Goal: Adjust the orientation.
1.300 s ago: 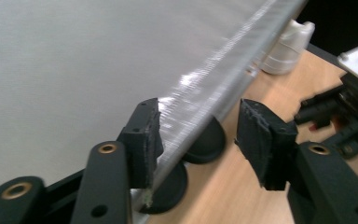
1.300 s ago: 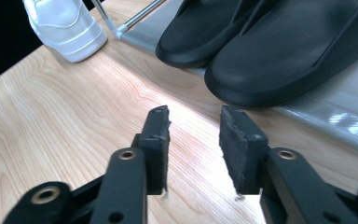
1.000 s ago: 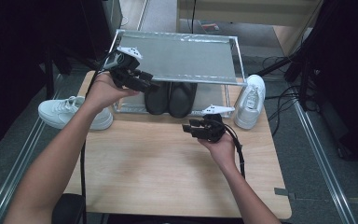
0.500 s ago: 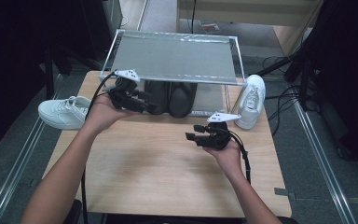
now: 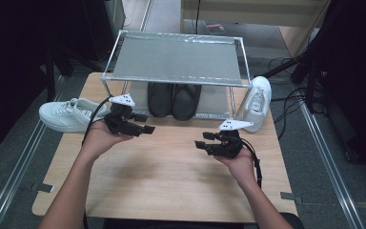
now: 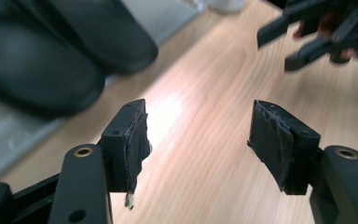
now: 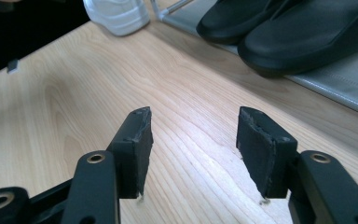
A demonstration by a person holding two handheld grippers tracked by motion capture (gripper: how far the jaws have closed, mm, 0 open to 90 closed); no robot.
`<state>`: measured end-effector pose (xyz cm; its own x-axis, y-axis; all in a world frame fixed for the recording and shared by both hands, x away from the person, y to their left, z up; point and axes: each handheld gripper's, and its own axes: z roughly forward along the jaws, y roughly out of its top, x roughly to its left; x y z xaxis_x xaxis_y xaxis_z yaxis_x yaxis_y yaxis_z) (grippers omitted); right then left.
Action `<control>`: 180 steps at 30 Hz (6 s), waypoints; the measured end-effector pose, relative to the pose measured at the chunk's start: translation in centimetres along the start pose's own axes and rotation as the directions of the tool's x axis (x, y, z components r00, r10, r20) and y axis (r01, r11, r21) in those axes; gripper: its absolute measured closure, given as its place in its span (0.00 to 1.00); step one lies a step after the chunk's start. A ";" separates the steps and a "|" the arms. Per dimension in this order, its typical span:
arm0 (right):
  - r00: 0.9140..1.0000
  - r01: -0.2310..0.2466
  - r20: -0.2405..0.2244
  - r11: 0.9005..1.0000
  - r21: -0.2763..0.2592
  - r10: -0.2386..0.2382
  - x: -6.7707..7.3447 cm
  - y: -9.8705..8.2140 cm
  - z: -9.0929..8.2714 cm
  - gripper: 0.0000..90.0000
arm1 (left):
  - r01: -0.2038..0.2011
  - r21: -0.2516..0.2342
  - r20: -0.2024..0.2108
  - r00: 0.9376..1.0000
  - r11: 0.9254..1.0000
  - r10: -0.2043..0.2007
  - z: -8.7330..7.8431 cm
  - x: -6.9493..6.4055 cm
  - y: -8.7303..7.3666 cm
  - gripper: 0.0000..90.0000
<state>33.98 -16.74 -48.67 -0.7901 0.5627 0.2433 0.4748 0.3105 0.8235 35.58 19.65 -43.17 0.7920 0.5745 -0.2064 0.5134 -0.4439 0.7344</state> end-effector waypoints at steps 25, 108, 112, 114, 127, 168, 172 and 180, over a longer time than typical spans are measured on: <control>1.000 -0.017 -0.013 1.000 0.001 0.017 -1.0 0.3 0.7 0.52 | 0.116 -0.045 -0.105 0.987 0.992 -0.120 -3.2 2.5 -3.9 0.42; 0.996 -0.058 0.064 0.998 0.025 0.056 -0.9 -2.3 -1.3 0.53 | 0.165 0.161 -0.375 0.922 0.973 -0.094 -4.8 6.4 -4.9 0.87; 0.998 -0.050 0.048 0.998 0.029 0.049 -0.9 -1.9 -0.8 0.53 | 0.170 0.161 -0.373 0.922 0.972 -0.099 -5.0 5.1 -4.9 0.86; 0.998 -0.049 0.043 0.998 0.035 0.048 -0.9 -1.7 -0.6 0.53 | 0.172 0.169 -0.365 0.926 0.971 -0.101 -5.0 4.5 -5.0 0.86; 1.000 -0.019 0.005 0.998 0.059 0.019 -0.7 -0.9 1.1 0.53 | 0.120 0.190 -0.338 0.940 0.974 -0.050 -4.1 -0.2 -4.5 0.86; 0.999 -0.034 0.031 0.997 0.073 0.032 -0.7 -1.6 0.5 0.54 | -0.096 0.264 -0.015 0.994 0.960 0.104 9.6 -11.1 -1.2 0.86; 0.999 -0.039 0.038 0.997 0.071 0.036 -0.6 -1.9 0.2 0.54 | -0.067 0.266 0.001 0.998 0.962 0.069 10.3 -10.7 -1.3 0.85; 0.999 -0.035 0.039 0.996 0.085 0.032 -0.4 -2.2 0.3 0.54 | -0.045 0.254 0.044 0.998 0.966 0.034 10.1 -10.3 -1.5 0.76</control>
<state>33.36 -17.37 -50.70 -0.7585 0.6021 0.2494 0.5336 0.3541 0.7680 30.02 7.47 -48.70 0.8230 0.5281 -0.2092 0.5447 -0.6293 0.5544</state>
